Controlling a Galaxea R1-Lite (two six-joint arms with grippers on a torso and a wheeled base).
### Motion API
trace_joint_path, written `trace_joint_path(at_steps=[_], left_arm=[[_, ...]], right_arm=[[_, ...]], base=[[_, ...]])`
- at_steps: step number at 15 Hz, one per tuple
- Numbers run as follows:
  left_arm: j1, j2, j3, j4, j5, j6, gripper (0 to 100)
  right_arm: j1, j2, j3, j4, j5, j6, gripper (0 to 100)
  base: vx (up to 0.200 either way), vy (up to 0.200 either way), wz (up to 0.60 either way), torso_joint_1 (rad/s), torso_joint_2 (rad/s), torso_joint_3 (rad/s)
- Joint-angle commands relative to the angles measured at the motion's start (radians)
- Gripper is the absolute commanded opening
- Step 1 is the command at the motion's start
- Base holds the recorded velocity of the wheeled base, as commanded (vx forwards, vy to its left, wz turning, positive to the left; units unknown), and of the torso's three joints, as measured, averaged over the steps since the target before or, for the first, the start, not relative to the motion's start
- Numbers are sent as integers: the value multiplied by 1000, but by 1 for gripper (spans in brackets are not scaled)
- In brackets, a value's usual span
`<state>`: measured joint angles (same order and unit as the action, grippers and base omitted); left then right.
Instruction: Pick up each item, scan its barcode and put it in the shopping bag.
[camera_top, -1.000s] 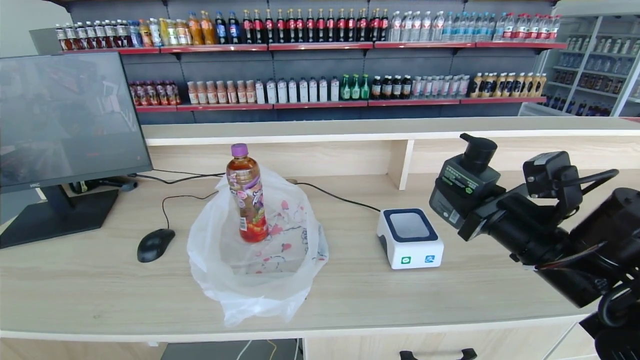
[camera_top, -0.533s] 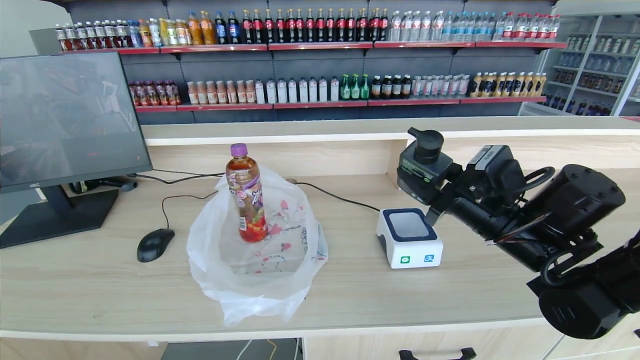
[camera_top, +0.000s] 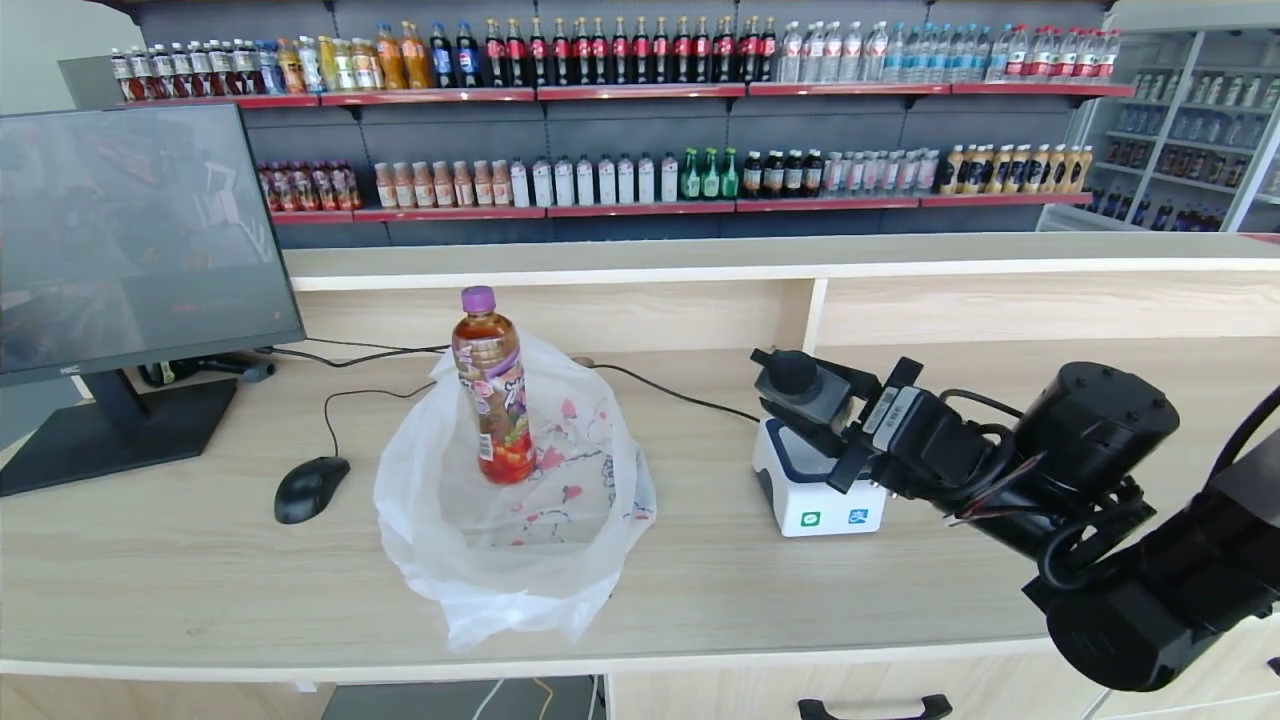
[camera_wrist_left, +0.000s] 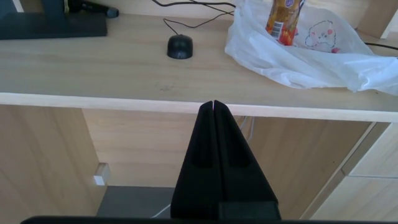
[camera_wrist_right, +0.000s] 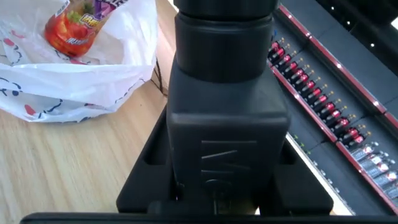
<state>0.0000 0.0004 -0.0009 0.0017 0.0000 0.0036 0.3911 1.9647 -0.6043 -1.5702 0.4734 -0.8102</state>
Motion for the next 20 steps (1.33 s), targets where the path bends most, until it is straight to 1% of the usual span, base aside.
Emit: trace_joint_path(at_steps=[1,3,6,9,17,20], left_arm=[[0,0,1,0,0,-1,0],[0,0,-1,0,0,-1,0],[0,0,-1,0,0,-1,0],[0,0,-1,0,0,-1,0],[0,0,1,0,0,-1,0],[0,0,-1,0,-2,-1,0]], right_arm=[[-3,43,-25,-1,47,-29,0],[-8,69,-34,-1,71,-44,0],[-46,85,-34,-1,134,-84,0],[-60,80,-32,-1,177,-106,0],[-67,105,-32,-1,203,-121,0],[-100,105,-34,-1,235,-121,0]], base=[[0,0,0,0,0,0],[0,0,0,0,0,0],[0,0,0,0,0,0],[0,0,0,0,0,0],[0,0,0,0,0,0],[0,0,0,0,0,0]])
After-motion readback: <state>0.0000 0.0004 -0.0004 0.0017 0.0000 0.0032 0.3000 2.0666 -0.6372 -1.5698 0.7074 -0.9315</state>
